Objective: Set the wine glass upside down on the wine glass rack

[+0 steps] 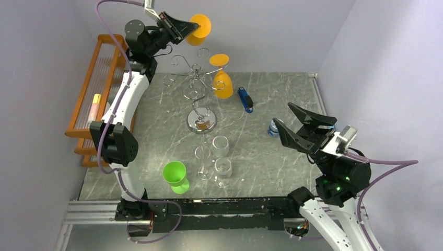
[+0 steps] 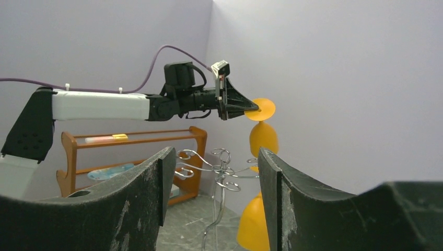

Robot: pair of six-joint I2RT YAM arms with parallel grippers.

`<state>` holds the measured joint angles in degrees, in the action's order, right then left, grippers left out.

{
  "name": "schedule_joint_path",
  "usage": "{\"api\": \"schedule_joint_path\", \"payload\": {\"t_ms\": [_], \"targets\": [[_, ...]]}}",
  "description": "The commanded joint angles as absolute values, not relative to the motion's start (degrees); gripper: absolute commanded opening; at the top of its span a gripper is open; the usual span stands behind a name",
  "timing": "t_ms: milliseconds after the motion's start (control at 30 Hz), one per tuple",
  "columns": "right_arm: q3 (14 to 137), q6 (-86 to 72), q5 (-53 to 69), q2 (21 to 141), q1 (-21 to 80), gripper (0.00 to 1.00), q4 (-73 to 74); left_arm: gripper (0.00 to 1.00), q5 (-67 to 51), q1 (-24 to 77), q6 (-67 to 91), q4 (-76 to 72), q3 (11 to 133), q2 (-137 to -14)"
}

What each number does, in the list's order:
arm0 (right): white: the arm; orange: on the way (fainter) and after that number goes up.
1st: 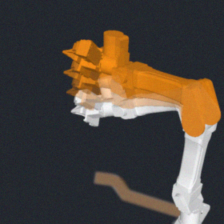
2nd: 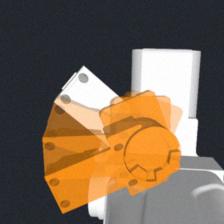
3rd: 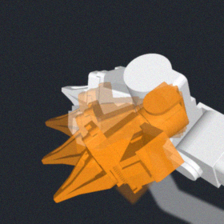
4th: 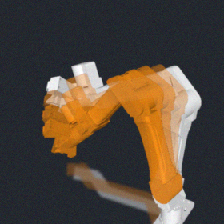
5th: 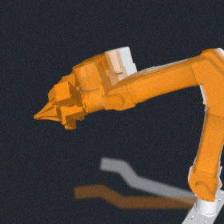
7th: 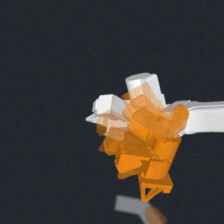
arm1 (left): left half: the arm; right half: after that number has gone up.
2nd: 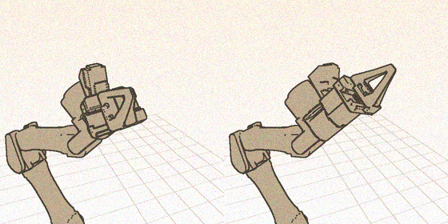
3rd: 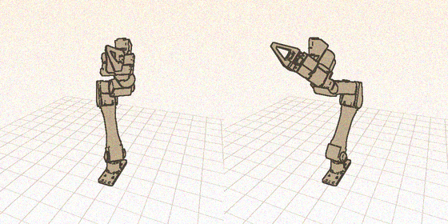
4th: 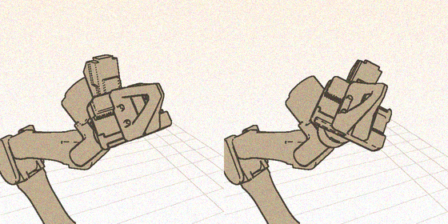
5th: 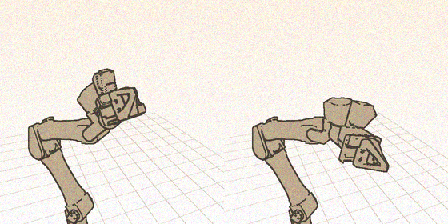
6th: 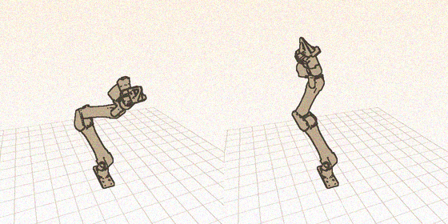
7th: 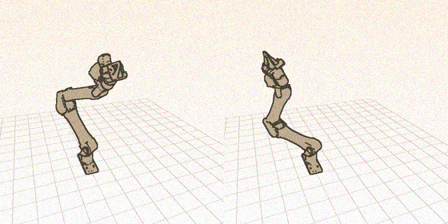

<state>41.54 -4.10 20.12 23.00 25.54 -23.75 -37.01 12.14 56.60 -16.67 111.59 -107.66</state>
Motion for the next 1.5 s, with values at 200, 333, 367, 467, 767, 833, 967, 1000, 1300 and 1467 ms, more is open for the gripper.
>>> {"api": "schedule_joint_path", "payload": {"t_ms": [200,333,367,467,767,833,967,1000,1300,1467], "targets": [[40.97,-4.71,19.8,21.3,25.49,0.62,-22.92,0.05,-22.41,11.39,60.07,-6.14,106.0,-107.28],[41.04,-4.33,19.05,20.85,25.56,0.63,-21.75,0.05,-25.65,10.55,64.12,-7.8,104.39,-108.24],[40.97,-4.31,18.78,20.71,25.54,0.63,-21.62,0.05,-26.08,10.55,64.64,-8.01,104.04,-108.21],[40.55,-4.51,18.35,20.5,25.54,0.63,-21.77,0.05,-26.42,10.55,64.74,-7.41,103.49,-107.74],[40.61,-5.51,17.58,21.21,25.55,0.63,-22.93,0.05,-29.68,10.16,64.41,-6.5,100.36,-105.57],[40.54,-5.78,17.5,21.44,25.49,0.63,-23.03,0.05,-30.38,10.11,64.96,-7.58,99.12,-104.67],[40.13,-6.3,17.27,21.66,25.5,0.63,-23.73,0.05,-30.23,10.11,64.26,-6.76,97.86,-102.87],[39.98,-6.47,17.23,21.78,25.54,0.63,-24.07,0.05,-30.3,10.11,64.16,-6.85,97.56,-102.43],[39.3,-7.72,16.88,22.94,25.51,0.63,-25.59,0.05,-33.27,10.06,63.92,-5.63,98.54,-101.7],[38.7,-8.05,16.35,22.94,25.49,0.63,-25.94,0.05,-35.24,10.11,65.52,-6.64,97.78,-101.66]]}}
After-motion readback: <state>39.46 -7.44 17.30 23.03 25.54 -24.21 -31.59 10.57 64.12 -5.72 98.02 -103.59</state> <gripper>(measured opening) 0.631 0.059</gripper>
